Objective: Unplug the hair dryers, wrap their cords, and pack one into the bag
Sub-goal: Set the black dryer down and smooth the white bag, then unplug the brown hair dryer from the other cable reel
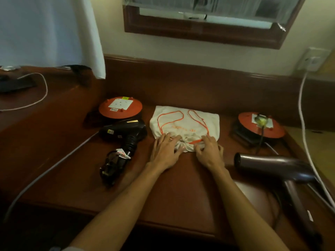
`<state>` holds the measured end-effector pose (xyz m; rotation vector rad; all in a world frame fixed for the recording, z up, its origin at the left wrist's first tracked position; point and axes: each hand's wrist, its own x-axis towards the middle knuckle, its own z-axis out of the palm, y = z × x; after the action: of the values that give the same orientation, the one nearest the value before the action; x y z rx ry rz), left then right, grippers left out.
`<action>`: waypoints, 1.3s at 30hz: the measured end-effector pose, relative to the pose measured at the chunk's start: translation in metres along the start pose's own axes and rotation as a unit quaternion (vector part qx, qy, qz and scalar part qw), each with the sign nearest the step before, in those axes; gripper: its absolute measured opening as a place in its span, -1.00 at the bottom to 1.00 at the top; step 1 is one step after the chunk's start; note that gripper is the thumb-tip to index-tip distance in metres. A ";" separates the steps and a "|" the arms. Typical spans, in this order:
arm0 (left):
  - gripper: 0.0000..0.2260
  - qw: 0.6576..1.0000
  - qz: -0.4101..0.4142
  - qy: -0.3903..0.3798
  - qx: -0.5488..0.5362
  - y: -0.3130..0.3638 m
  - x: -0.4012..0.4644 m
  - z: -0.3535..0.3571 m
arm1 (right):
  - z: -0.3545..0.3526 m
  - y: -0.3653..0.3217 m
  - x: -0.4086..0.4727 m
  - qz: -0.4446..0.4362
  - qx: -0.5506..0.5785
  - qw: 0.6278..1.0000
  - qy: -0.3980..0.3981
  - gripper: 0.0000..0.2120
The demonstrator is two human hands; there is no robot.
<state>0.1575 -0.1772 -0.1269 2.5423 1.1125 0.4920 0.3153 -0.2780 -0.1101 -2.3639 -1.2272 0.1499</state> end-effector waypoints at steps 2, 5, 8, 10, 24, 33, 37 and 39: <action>-0.52 1.000 0.004 0.000 0.006 0.001 0.000 -0.001 | -0.001 0.001 -0.001 0.007 0.044 0.999 0.022 -0.45; -0.51 1.000 0.008 0.015 0.017 0.003 0.000 -0.001 | -0.010 0.003 -0.012 0.007 0.108 0.993 0.042 -0.43; -0.53 0.997 0.029 0.070 0.002 0.013 0.001 -0.005 | -0.025 -0.001 -0.038 -0.049 0.128 0.989 0.046 -0.42; -0.55 0.995 0.059 0.086 -0.013 0.032 0.005 -0.007 | -0.047 0.000 -0.052 -0.081 0.142 0.984 0.077 -0.43; -0.57 0.973 0.193 -0.077 -0.103 0.251 0.155 0.038 | -0.189 0.169 0.079 0.148 0.029 0.988 0.043 -0.62; -0.35 0.965 0.166 -0.151 -0.136 0.269 0.207 0.089 | -0.173 0.234 0.147 0.099 -0.105 0.989 -0.027 -0.59; -0.36 0.964 0.182 -0.118 -0.157 0.264 0.204 0.101 | -0.172 0.234 0.148 0.067 -0.130 0.989 -0.033 -0.54; -0.36 0.963 0.187 -0.126 -0.148 0.263 0.207 0.100 | -0.171 0.235 0.147 0.079 -0.121 0.989 -0.038 -0.54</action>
<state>0.5001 -0.2068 -0.0675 2.4595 0.4309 0.3747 0.6295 -0.3370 -0.0479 -2.6900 -1.1485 0.1515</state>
